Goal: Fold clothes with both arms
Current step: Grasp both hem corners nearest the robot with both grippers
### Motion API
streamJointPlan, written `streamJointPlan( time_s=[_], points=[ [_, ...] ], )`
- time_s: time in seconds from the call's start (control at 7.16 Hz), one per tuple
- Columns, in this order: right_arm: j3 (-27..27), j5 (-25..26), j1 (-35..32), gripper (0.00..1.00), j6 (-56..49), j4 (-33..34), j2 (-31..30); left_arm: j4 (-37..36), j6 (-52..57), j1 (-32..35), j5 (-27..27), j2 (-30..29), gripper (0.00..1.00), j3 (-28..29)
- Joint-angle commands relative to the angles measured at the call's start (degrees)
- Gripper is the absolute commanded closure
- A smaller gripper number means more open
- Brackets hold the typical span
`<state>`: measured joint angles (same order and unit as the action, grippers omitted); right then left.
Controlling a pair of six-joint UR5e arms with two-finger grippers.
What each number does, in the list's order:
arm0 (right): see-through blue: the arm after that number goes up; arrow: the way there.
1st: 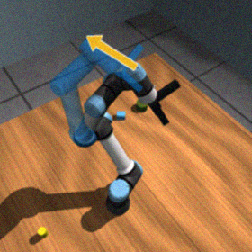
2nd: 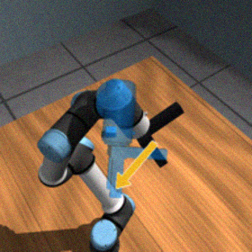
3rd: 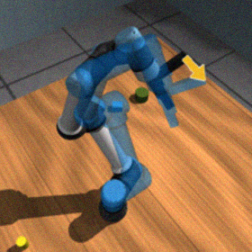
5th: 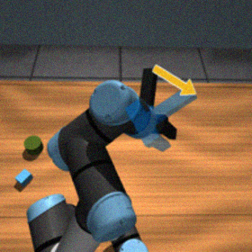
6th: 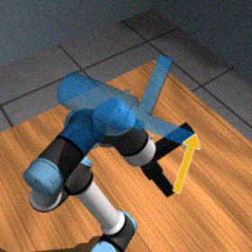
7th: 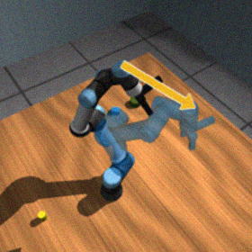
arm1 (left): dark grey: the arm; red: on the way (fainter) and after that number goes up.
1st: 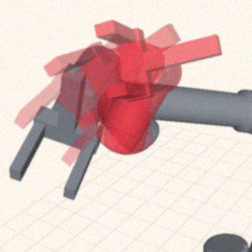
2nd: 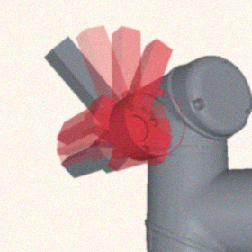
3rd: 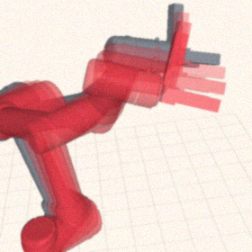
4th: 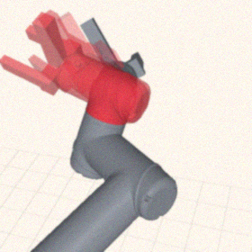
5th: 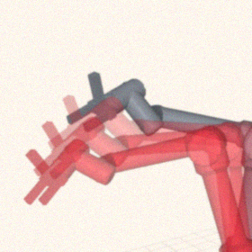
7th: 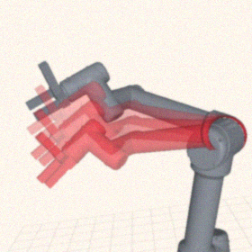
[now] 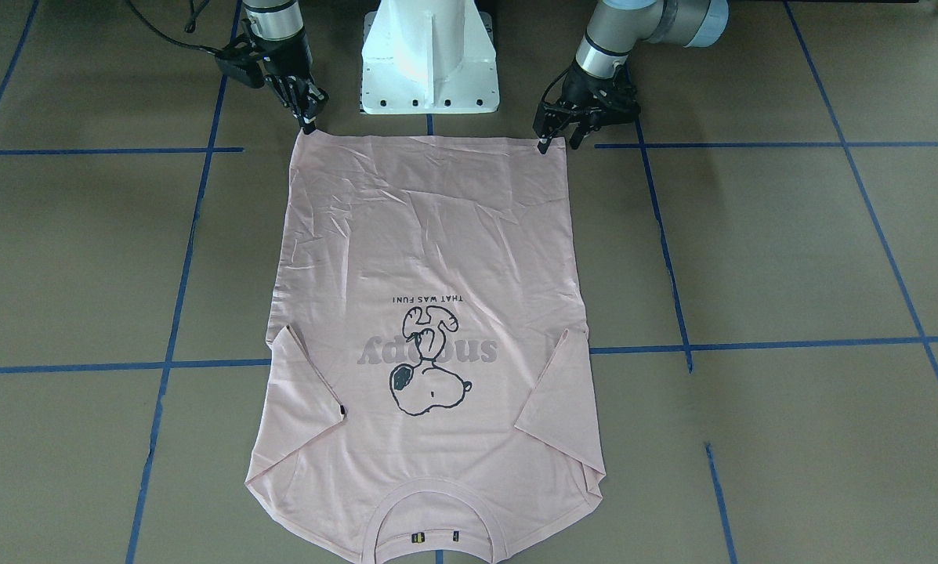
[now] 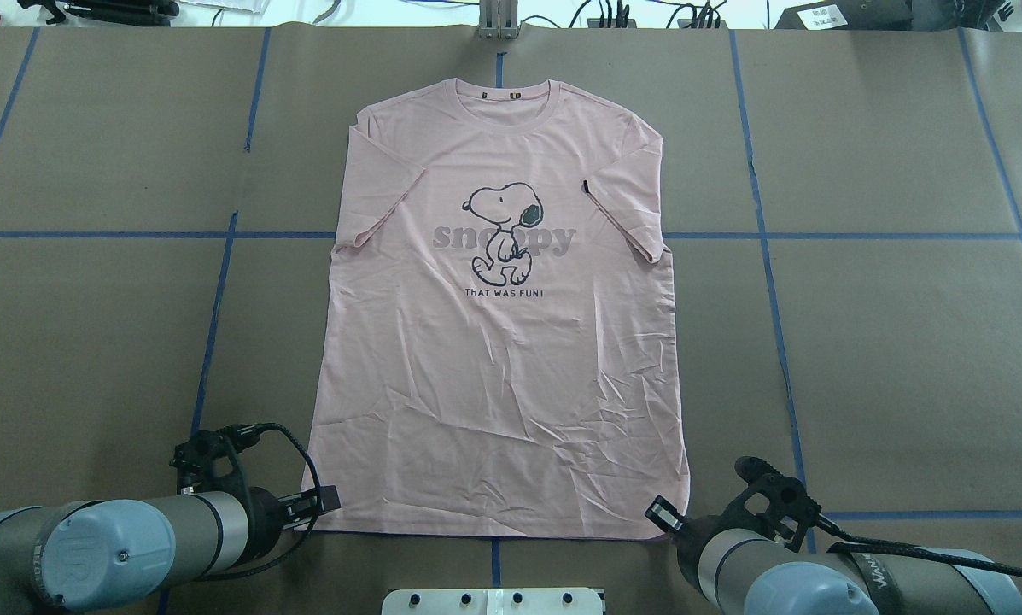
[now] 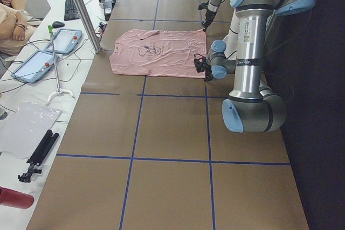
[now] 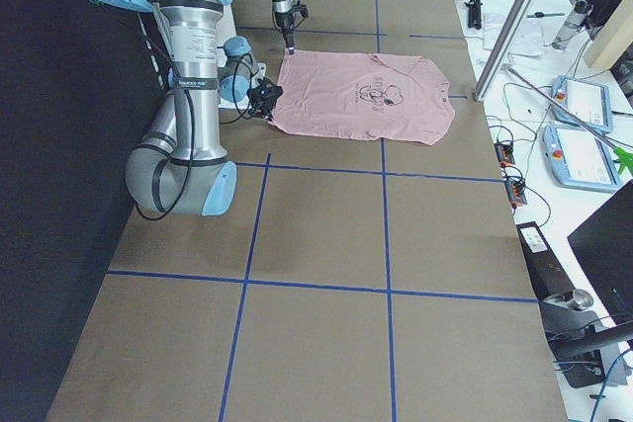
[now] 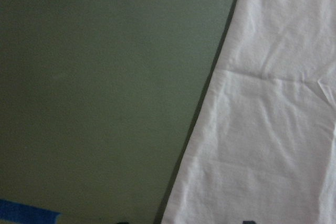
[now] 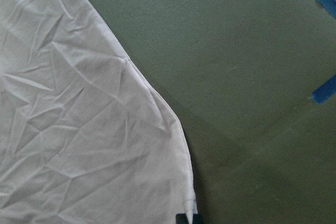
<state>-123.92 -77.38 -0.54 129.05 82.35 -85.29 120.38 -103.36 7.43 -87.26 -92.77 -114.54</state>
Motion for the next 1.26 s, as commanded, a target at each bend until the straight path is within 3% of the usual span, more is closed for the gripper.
streamJointPlan(
  time_s=[0.0,0.56,0.84,1.12],
  points=[
    [0.0,0.0,-0.1,1.0,0.1,0.0,-0.1,0.0,0.0,0.0,-0.3,0.0,1.0,-1.0],
    [0.0,-0.1,-0.1,1.0,0.1,0.0,-0.1,-0.1,-0.3,0.1,-0.3,-0.1,1.0,-2.8],
    [-0.7,-0.1,-0.3,1.0,0.0,-0.1,-0.8,-0.1,-7.3,-0.2,-0.1,0.0,1.0,-6.4],
    [-7.9,-0.4,0.3,1.0,0.0,-0.2,-7.3,-4.1,-17.4,-2.5,0.0,0.1,1.0,-13.7]
  ],
)
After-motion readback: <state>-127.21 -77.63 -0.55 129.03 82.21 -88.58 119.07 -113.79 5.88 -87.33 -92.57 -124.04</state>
